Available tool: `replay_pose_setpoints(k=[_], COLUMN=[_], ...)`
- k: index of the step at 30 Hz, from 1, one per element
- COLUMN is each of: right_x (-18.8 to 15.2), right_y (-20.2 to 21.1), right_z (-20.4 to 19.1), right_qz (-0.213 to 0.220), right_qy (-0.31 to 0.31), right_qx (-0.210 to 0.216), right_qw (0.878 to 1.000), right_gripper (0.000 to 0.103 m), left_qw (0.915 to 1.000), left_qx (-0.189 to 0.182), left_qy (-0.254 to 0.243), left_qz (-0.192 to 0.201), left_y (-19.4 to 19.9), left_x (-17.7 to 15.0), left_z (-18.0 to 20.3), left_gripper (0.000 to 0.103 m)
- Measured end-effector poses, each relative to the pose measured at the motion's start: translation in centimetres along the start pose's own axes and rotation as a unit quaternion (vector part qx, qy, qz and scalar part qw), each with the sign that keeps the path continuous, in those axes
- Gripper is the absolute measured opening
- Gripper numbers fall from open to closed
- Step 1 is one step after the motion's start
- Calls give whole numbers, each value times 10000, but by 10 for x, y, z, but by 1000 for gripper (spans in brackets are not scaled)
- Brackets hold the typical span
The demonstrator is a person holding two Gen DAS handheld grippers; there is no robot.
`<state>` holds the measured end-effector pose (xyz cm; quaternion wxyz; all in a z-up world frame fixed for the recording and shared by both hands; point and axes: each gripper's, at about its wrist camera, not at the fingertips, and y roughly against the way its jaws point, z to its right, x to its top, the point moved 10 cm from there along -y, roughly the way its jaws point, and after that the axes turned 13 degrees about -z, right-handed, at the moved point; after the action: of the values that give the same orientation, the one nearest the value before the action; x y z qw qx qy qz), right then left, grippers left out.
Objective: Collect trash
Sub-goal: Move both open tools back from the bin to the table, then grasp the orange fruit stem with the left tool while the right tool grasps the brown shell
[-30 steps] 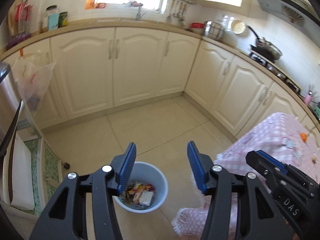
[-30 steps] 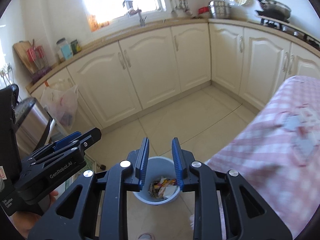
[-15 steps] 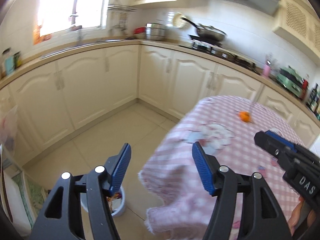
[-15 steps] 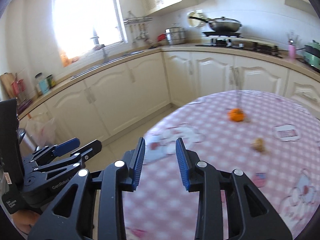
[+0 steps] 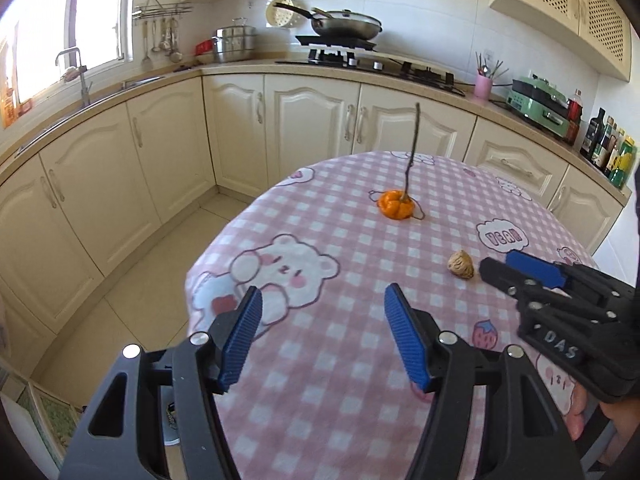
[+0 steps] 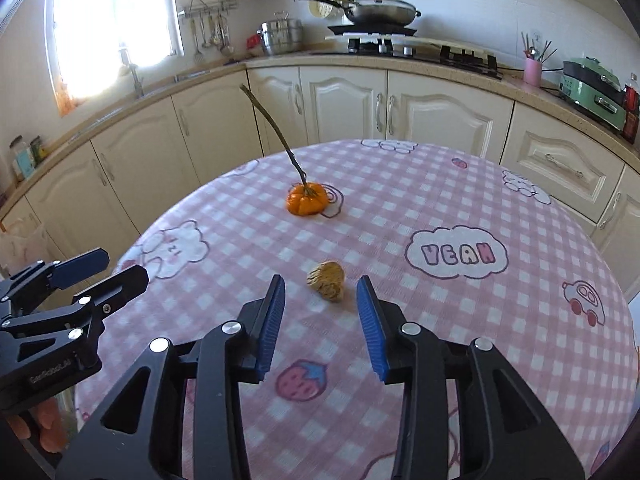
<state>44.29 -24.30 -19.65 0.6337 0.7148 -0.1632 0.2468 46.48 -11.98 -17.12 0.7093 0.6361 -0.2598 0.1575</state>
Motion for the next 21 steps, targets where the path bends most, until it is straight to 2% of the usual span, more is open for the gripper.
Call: replay_pose_setpoints(k=[6,8,9,15,17,21], right_x=[3,4,4,24,28,36], right_y=[-33,-38,-38,-29,-29,-23], right_z=[5,7,8,34,40,53], right_qz=[-434,-537,-536,-136,-55,160], right_qy=[190,193,222,110,21,-177], right_qx=[6,67,56,-316,-285,-229], right_qw=[9989,9983,9983,9993,9996,9995], right_gripper=[36,24,24,24,24,24], left_qw=[9998,9997,9997,9987,9981,9978], left_qx=[-111,-119,-132,-347,-439,-370], left_qy=[-97,-148,-173,-325,-358,-529], left_qz=[-96,-127,-145,-198,-228,-120], left_y=[-24,-31,-36,-60,-69,-79], left_x=[22,28,31,56,65,82], left_z=[16,20,23,47,56,70], left_gripper=[62,62,62,62,62,62])
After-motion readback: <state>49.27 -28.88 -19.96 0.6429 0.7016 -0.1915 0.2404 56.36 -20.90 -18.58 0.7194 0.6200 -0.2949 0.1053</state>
